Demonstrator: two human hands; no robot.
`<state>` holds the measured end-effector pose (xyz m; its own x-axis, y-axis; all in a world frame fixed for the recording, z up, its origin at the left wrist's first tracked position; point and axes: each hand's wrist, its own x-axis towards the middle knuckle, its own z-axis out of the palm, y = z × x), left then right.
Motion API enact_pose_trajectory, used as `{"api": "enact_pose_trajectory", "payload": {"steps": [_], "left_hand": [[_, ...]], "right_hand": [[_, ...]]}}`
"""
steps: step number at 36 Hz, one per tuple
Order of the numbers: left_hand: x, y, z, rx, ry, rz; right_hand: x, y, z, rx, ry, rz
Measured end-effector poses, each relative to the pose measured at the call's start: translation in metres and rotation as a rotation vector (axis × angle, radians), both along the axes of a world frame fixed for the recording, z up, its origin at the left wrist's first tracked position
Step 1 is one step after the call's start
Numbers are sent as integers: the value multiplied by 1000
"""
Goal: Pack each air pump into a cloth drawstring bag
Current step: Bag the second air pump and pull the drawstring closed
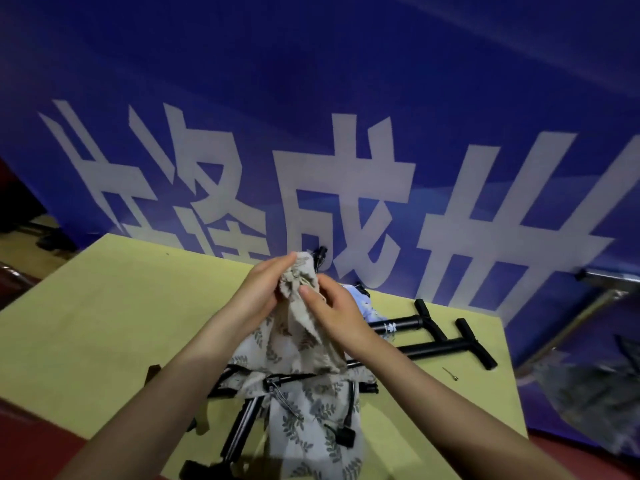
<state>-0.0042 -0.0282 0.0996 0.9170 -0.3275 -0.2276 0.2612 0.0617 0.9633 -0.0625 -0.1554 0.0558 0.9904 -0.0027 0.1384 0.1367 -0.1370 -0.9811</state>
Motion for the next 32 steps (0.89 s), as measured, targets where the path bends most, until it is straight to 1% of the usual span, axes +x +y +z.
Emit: {"api": "enact_pose_trajectory", "payload": {"steps": [4,9,11,15,18,21,22,25,27,30,32], "left_hand": [[-26,-20,16,-186,-23,-78],[-40,-39,40,-269,-79,-141],[-40,-45,50,-275,-84,-140],[-39,-58,68,-311,-55,-134],[-41,-65,76,-361,28,-161],[-42,-63,71,-485,229,-189],[-43,-61,67,-502,269,-212],[-44,-51,53,-521,314,-284],[-50,-45,45,-515,327,-329],[-60,-39,31,-506,384,-397],[-67,-38,21,-425,400,-404]], "right_hand": [[-17,-8,20,113,-52,-118],[-32,-33,56,268,-73,-164],[-33,-44,71,293,-102,-185],[-30,-64,88,250,-200,-267],[-32,-78,92,208,-242,-313],[-39,-93,86,204,-229,-325],[-42,-98,82,195,-221,-321],[-52,-109,66,99,-180,-312],[-60,-114,51,-42,-155,-308],[-65,-117,18,-291,-84,-239],[-66,-116,-5,-390,-48,-202]]}}
